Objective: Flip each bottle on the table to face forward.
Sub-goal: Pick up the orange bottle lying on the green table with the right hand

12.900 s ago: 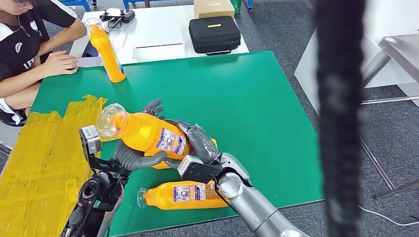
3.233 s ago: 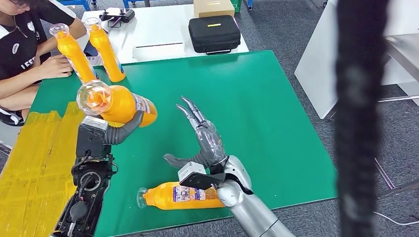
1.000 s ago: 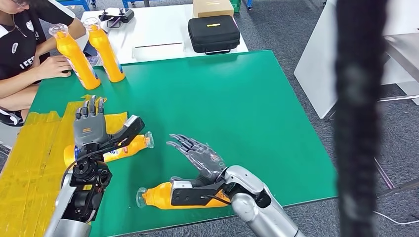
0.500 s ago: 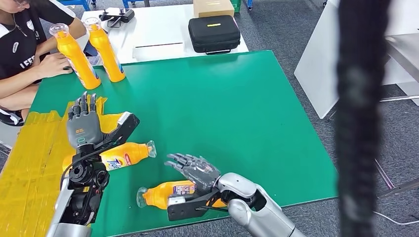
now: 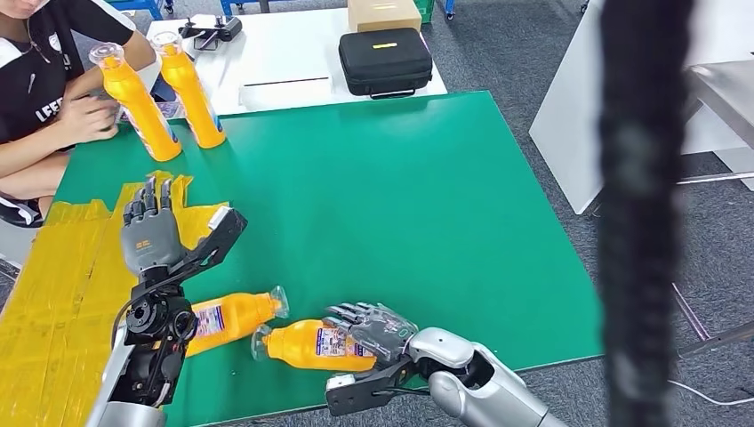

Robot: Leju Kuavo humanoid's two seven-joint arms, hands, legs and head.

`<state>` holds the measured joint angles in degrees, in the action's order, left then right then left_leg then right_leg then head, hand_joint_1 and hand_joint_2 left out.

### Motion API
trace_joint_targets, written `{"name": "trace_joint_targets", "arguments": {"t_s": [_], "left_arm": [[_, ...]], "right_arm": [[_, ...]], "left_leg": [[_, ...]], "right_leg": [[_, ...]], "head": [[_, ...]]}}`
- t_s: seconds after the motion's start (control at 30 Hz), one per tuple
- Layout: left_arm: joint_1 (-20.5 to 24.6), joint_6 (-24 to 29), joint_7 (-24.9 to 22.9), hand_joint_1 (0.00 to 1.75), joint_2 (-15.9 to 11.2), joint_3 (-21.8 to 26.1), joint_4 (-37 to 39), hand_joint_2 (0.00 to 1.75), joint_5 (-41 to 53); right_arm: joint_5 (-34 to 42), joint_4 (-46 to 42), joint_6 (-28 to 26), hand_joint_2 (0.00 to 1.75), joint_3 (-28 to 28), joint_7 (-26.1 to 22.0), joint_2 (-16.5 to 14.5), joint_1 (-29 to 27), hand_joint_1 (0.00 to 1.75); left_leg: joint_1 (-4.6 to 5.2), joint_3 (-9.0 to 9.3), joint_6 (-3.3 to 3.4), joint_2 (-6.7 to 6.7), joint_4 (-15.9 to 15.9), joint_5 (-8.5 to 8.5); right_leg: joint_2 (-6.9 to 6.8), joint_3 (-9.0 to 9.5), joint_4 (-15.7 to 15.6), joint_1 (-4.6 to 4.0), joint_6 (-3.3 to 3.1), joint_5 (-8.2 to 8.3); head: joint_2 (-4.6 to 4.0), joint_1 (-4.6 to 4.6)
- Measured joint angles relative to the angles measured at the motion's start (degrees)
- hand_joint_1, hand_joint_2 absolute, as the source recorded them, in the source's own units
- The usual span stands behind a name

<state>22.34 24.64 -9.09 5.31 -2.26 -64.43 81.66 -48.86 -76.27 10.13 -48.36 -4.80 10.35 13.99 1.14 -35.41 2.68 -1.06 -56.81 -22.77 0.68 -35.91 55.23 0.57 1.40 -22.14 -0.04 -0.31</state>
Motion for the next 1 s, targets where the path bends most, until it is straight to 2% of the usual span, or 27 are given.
{"name": "trace_joint_targets", "arguments": {"t_s": [0.13,0.17,0.27,0.3,0.5,1.0], "left_arm": [[0.0,0.3,0.1,0.00,0.0,0.4,0.7,1.75,-0.2],[0.0,0.4,0.3,0.00,0.0,0.4,0.9,1.75,-0.3],[-0.1,1.1,0.8,0.00,0.0,0.6,1.5,1.75,-0.6],[-0.1,1.2,1.0,0.00,0.0,0.6,1.6,1.75,-0.6],[-0.2,1.2,1.4,0.00,0.0,0.6,2.5,1.75,-1.2],[-0.2,1.9,2.5,0.00,0.1,0.3,4.0,1.75,-3.2]], "right_arm": [[-1.8,0.0,0.2,0.00,-1.0,1.8,1.5,-0.1,0.00],[-2.9,0.0,-0.1,0.00,-1.2,2.7,1.9,-0.2,0.35],[-6.5,0.1,-2.2,1.31,-1.3,5.8,2.9,-0.9,1.66],[-7.7,0.1,-3.0,1.75,-1.2,6.7,3.1,-1.2,1.75],[-13.9,0.3,-5.0,1.75,-0.5,11.0,2.7,-2.6,1.75],[-17.1,0.6,-6.9,1.75,2.5,11.4,1.0,-4.9,1.75]], "left_leg": [[0.01,0.10,0.00,-0.03,0.0,0.00],[0.01,0.14,0.00,-0.05,0.0,0.00],[0.02,0.28,0.01,-0.14,0.0,-0.01],[0.02,0.32,0.02,-0.14,0.0,-0.02],[0.04,0.64,0.04,-0.13,0.0,-0.08],[0.05,1.26,0.09,-0.13,0.0,-0.26]], "right_leg": [[-0.01,0.09,0.0,0.01,0.00,-0.01],[-0.02,0.13,0.0,0.02,0.00,-0.02],[-0.05,0.29,0.0,0.02,0.00,-0.06],[-0.05,0.34,-0.1,0.03,0.00,-0.06],[-0.04,0.63,-0.1,0.03,0.00,-0.08],[-0.04,1.11,-0.2,0.02,0.08,-0.28]], "head": [[0.00,0.01],[0.00,0.00],[0.00,0.01],[0.00,0.01],[0.00,0.01],[0.00,0.01]]}}
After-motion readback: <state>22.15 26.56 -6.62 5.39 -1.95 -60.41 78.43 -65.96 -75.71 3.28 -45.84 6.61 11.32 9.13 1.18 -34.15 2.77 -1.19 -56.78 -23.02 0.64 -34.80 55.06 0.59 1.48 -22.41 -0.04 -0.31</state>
